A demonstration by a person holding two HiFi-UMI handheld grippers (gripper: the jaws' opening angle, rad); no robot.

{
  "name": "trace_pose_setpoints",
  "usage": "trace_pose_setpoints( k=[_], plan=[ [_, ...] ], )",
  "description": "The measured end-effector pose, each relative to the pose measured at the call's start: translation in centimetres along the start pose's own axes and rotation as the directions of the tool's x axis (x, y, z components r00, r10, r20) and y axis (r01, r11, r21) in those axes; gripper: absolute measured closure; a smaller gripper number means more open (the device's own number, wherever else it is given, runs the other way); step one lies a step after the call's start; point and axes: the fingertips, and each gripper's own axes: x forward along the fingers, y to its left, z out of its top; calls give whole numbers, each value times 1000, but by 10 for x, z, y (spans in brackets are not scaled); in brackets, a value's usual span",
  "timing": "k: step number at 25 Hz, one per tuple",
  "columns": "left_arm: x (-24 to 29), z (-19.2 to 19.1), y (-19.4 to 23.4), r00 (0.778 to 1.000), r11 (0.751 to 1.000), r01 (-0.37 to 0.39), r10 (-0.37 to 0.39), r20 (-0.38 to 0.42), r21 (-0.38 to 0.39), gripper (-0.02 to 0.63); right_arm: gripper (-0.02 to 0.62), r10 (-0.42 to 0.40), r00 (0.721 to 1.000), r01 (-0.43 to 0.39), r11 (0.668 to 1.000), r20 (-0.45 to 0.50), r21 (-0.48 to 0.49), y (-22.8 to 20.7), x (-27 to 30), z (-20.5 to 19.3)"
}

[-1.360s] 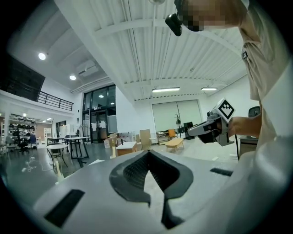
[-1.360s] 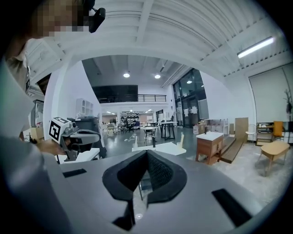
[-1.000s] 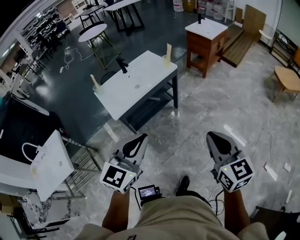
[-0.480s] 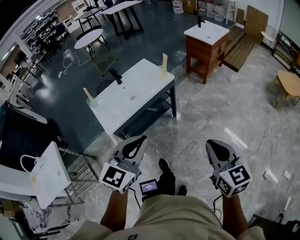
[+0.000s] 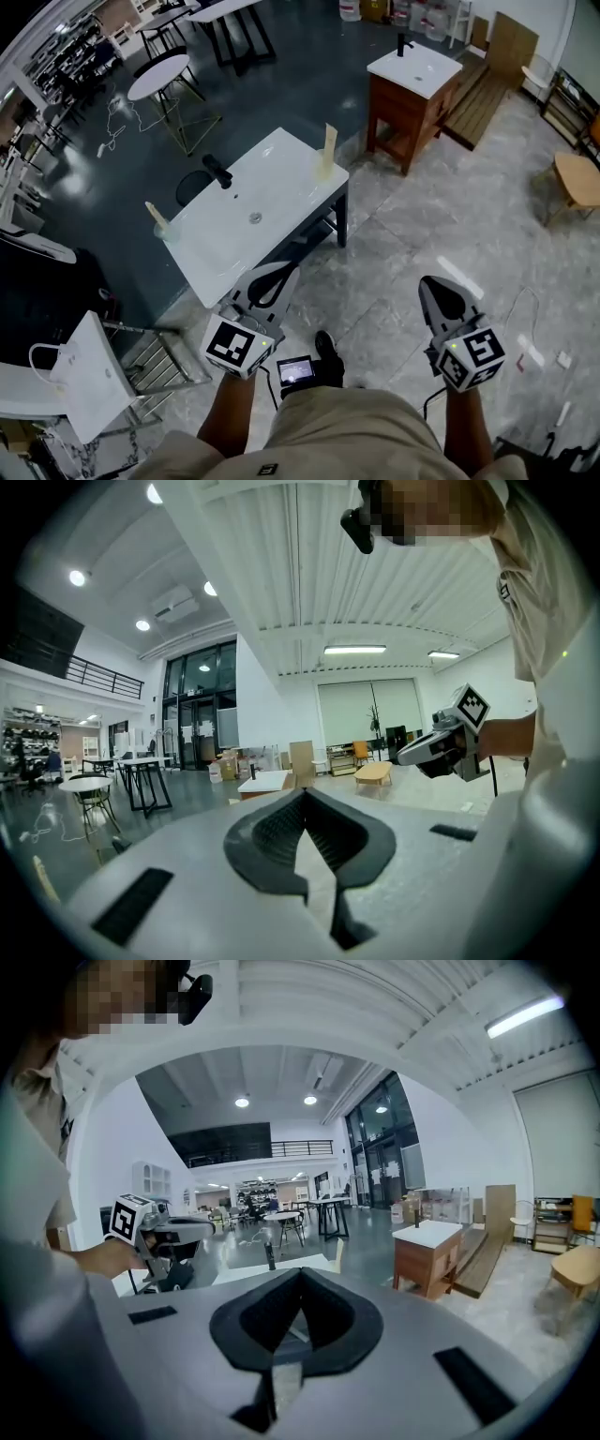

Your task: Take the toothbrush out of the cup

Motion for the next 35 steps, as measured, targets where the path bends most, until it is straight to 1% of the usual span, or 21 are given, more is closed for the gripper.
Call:
trace_pose_setpoints(
  k=[5, 9, 14, 18, 21, 25, 28, 30, 31, 32, 33, 35],
  plan=[
    [30, -4, 65, 1000, 1000, 12, -12, 6, -2, 600, 591, -6, 1000, 6, 1000, -4, 5, -12, 75, 26],
    [48, 1, 113, 999, 1000, 3, -3, 42, -4, 600, 591, -15, 1000, 15, 1000, 5, -3, -18, 128, 46],
    [60, 4, 151, 998, 1000, -26, 27, 52, -14, 600, 591, 5, 1000, -5, 1000, -16, -10, -25, 179, 59],
    [80, -12, 175, 998, 998, -59, 60, 32, -39, 599, 591, 15, 999, -15, 1000, -28, -5, -48, 221, 58],
    [91, -18, 189, 995, 994, -97, 98, 16, -52, 600, 591, 38, 998, -39, 999, -49, -6, -62, 254, 55],
    [104, -28, 208, 989, 986, -145, 141, -46, -78, 600, 589, 70, 995, -72, 997, -76, -19, -82, 302, 59],
    [120, -36, 227, 983, 980, -178, 172, -72, -85, 600, 588, 90, 992, -92, 995, -93, -24, -102, 347, 59],
    [128, -46, 239, 977, 974, -203, 195, -87, -101, 600, 588, 102, 988, -105, 994, -115, -19, -113, 382, 51],
    [132, -53, 243, 974, 970, -215, 205, -99, -113, 600, 578, 104, 986, -107, 994, -130, -14, -118, 400, 45],
    [135, -60, 246, 970, 966, -227, 213, -114, -125, 600, 518, 105, 983, -107, 994, -148, -7, -124, 417, 37],
    [138, -68, 249, 966, 961, -238, 221, -132, -137, 600, 482, 105, 980, -106, 994, -168, 1, -130, 434, 28],
    [145, -83, 254, 957, 952, -261, 234, -169, -158, 600, 458, 106, 973, -105, 994, -206, 19, -141, 466, 10]
  ],
)
